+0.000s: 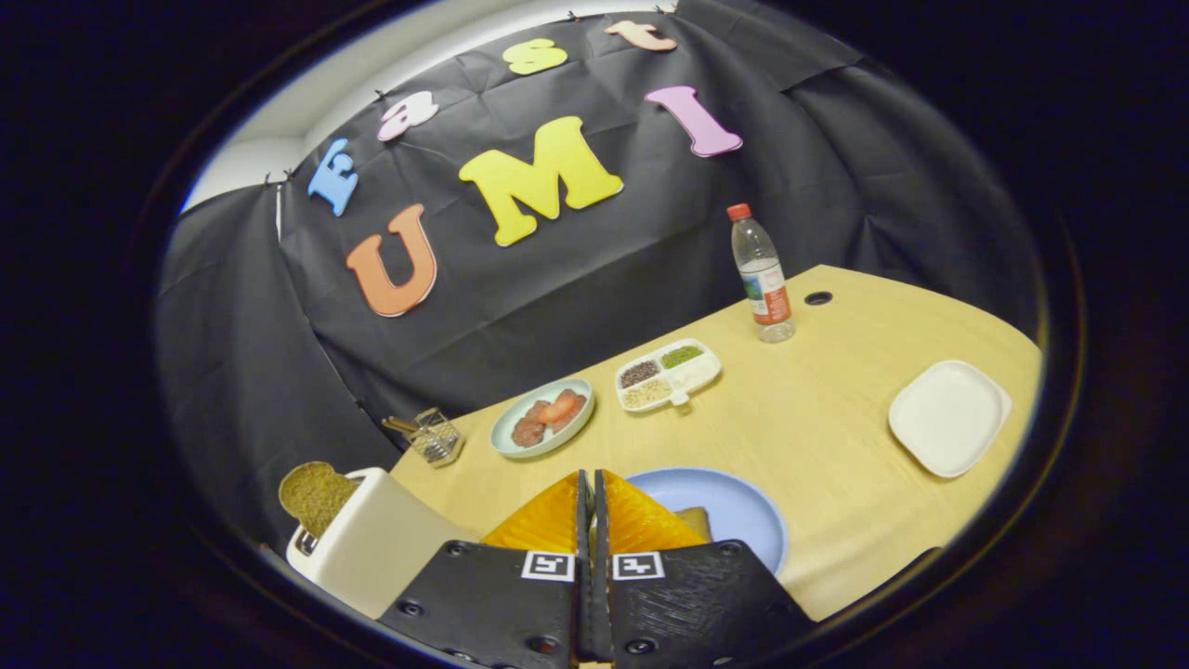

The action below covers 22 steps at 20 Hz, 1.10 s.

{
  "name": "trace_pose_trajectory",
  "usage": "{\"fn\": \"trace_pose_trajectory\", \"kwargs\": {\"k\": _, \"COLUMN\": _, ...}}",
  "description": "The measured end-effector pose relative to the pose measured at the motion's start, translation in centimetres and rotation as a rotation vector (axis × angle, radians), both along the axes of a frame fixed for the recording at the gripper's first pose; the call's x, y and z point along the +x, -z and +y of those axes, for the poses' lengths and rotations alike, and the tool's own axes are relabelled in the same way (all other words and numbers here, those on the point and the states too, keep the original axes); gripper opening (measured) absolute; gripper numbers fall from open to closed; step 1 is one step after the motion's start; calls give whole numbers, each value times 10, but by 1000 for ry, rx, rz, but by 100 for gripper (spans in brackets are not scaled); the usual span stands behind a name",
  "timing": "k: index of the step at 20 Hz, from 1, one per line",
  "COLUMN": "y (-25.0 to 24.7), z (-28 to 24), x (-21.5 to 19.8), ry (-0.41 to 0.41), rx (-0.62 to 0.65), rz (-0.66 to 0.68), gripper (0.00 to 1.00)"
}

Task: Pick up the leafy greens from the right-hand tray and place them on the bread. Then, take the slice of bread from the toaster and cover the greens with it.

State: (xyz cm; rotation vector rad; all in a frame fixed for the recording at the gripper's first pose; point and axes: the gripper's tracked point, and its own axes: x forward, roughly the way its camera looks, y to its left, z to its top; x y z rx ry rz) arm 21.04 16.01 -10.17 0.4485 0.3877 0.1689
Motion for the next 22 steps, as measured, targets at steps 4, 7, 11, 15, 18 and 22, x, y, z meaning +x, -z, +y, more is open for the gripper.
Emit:
{"fn": "trace_pose_trajectory", "kwargs": {"k": 4, "y": 11, "z": -13, "x": -3, "ry": -3, "rx": -57, "rz": 28, "gripper": 30}}
{"fn": "trace_pose_trajectory", "kwargs": {"k": 7, "y": 9, "z": -25, "x": -2, "ry": 15, "rx": -116, "rz": 13, "gripper": 59}}
{"fn": "trace_pose_trajectory", "kwargs": {"k": 11, "y": -11, "z": -30, "x": -10, "ry": 43, "rx": -173, "rz": -51, "gripper": 88}}
{"fn": "trace_pose_trajectory", "kwargs": {"k": 15, "y": -51, "z": -22, "x": -32, "ry": 73, "rx": -256, "rz": -159, "gripper": 94}}
{"fn": "trace_pose_trajectory", "kwargs": {"k": 18, "y": -92, "z": 2, "x": -54, "ry": 79, "rx": -320, "rz": -245, "gripper": 95}}
{"fn": "trace_pose_trajectory", "kwargs": {"k": 22, "y": -135, "z": 62, "x": -83, "ry": 27, "rx": -316, "rz": -329, "gripper": 96}}
